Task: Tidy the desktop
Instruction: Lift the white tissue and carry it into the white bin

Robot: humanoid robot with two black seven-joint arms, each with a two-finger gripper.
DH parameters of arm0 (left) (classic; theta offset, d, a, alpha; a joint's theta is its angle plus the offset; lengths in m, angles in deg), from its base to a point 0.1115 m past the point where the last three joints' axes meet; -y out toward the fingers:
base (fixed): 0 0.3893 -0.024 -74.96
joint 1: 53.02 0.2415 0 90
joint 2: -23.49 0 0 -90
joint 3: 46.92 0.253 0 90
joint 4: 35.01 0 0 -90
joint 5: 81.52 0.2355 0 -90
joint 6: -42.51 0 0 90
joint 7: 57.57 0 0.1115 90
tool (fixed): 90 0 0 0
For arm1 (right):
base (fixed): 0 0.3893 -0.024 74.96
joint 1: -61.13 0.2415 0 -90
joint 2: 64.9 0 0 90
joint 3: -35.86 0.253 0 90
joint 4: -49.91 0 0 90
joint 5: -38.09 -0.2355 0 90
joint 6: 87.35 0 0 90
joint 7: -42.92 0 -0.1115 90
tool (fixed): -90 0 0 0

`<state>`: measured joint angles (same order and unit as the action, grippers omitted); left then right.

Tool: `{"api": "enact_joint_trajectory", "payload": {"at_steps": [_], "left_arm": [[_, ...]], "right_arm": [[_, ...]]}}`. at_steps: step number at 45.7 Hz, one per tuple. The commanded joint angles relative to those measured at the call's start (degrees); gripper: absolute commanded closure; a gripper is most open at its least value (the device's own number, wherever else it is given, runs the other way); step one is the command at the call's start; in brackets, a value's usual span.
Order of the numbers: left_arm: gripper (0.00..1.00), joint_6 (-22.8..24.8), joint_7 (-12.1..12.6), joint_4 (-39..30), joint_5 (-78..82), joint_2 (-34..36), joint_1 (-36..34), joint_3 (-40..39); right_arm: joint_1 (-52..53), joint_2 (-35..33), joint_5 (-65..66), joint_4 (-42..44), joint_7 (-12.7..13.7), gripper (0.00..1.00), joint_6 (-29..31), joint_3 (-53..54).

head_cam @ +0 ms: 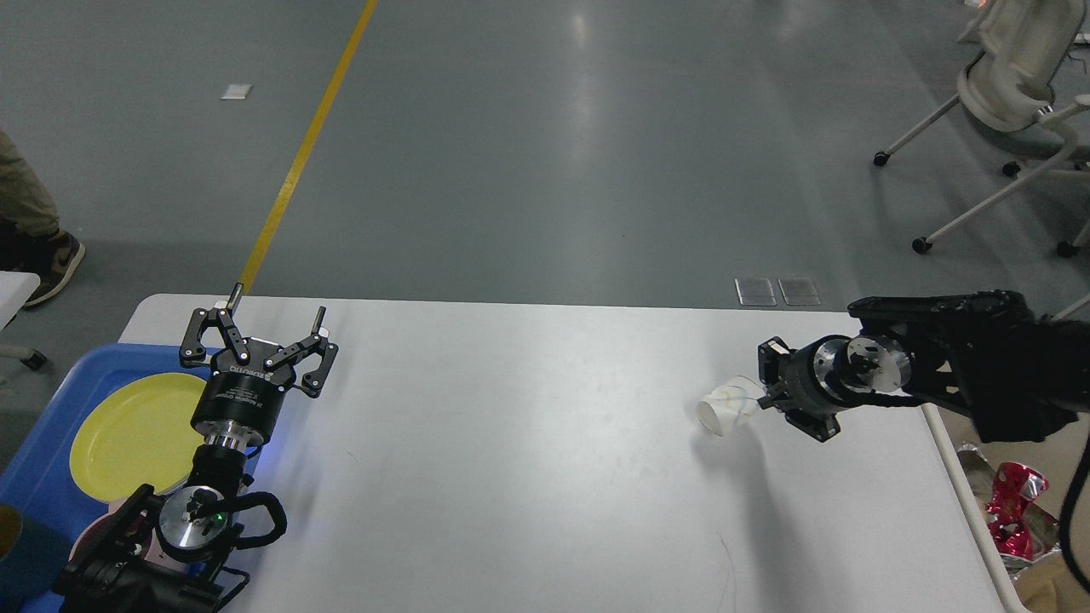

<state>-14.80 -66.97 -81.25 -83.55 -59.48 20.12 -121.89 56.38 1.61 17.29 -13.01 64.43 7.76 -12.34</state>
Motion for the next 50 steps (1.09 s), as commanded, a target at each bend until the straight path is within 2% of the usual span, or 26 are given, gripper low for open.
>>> {"api": "enact_joint_trajectory", "payload": {"at_steps": [1, 7, 14, 24, 28, 31, 39, 50], "left_arm": [[0.04, 0.00, 0.00, 0.00, 0.00, 0.00, -0.01, 0.00], [0.04, 0.00, 0.00, 0.00, 0.00, 0.00, 0.07, 0.00], [0.04, 0.00, 0.00, 0.00, 0.00, 0.08, 0.07, 0.00], [0.04, 0.00, 0.00, 0.00, 0.00, 0.00, -0.01, 0.00], [0.04, 0.00, 0.00, 0.00, 0.00, 0.00, 0.07, 0.00], [0.04, 0.00, 0.00, 0.00, 0.00, 0.00, -0.01, 0.00], [0.04, 0.00, 0.00, 0.00, 0.00, 0.00, -0.01, 0.00], [0.04, 0.00, 0.00, 0.00, 0.00, 0.00, -0.01, 0.00]], "right_arm": [[11.13, -0.33, 1.46, -7.46, -0.33, 1.00, 4.90, -9.88], [23.36, 0.11, 2.33, -16.17, -0.77, 1.00, 9.73, -17.01], [34.52, -0.24, 4.97, -22.15, -2.52, 1.00, 19.66, -19.74], [51.75, 1.69, 6.90, -29.18, -12.71, 1.00, 33.99, -25.54], [58.78, 2.49, 10.32, -32.61, -16.05, 1.00, 36.90, -27.21], [63.09, 2.57, 13.05, -35.59, -17.55, 1.00, 37.86, -27.48], [67.76, 3.80, 14.99, -37.08, -17.82, 1.00, 42.17, -27.48], [67.76, 3.28, 14.91, -37.08, -17.55, 1.00, 41.47, -28.62]]}}
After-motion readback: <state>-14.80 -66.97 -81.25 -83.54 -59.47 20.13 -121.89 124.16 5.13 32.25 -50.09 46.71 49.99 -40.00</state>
